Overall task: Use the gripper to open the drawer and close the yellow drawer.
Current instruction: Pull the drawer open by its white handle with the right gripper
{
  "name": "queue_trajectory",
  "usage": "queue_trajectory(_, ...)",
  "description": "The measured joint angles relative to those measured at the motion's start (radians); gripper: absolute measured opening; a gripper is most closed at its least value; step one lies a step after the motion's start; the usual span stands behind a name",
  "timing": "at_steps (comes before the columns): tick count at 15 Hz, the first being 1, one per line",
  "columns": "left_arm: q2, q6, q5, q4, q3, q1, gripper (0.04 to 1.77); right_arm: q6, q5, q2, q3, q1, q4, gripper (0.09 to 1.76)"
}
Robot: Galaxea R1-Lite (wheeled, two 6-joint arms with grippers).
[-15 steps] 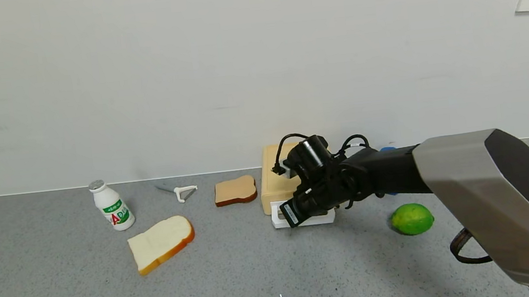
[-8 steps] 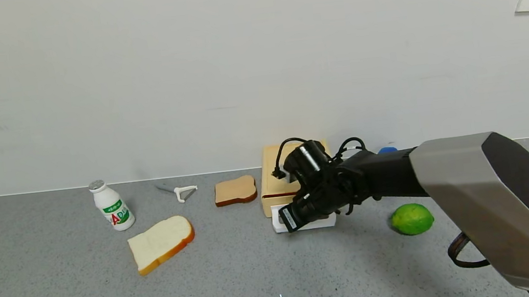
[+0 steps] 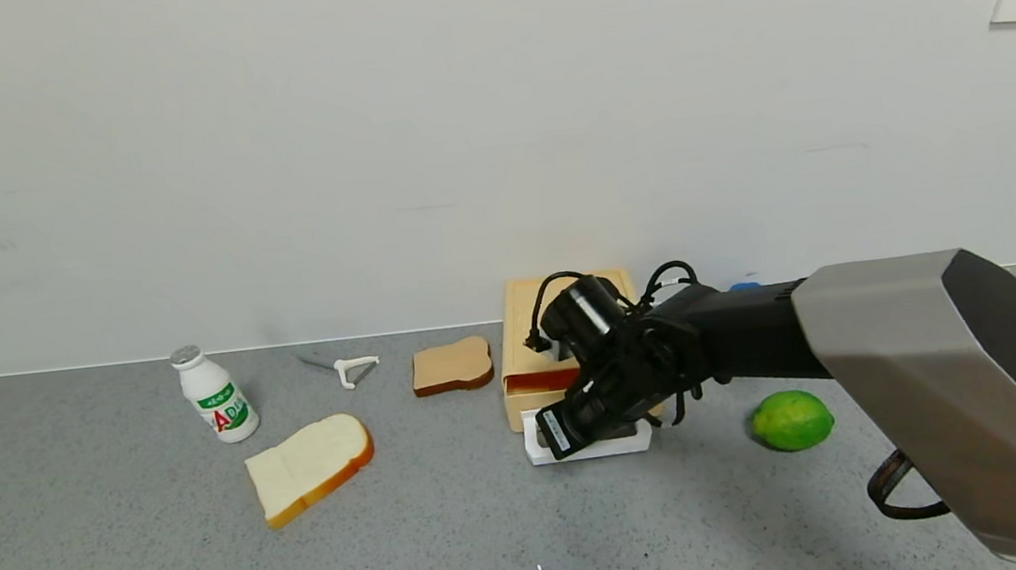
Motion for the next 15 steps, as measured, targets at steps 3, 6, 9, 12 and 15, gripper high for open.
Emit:
queue_trajectory(3, 0.0, 0.0, 0.0, 0.0, 0.0, 0.0, 1.72, 0.028, 0.0, -0.008, 0.002, 0.014, 0.033, 0.12)
queue_trajectory(6, 0.0, 0.0, 0.0, 0.0, 0.0, 0.0, 1.72, 0.064, -0.001, -0.018, 0.002, 0.029, 0.092, 0.12)
queue_trajectory(9, 0.0, 0.0, 0.0, 0.0, 0.0, 0.0, 1.72, 0.114, -0.001, -0.027, 0.005, 0.035, 0.119, 0.12)
queue_trajectory(12, 0.0, 0.0, 0.0, 0.0, 0.0, 0.0, 1.72, 0.14, -0.001, -0.037, 0.009, 0.044, 0.164, 0.12)
queue_trajectory(15, 0.0, 0.0, 0.0, 0.0, 0.0, 0.0, 1.72, 0.177, -0.001, -0.046, 0.011, 0.053, 0.187, 0.12)
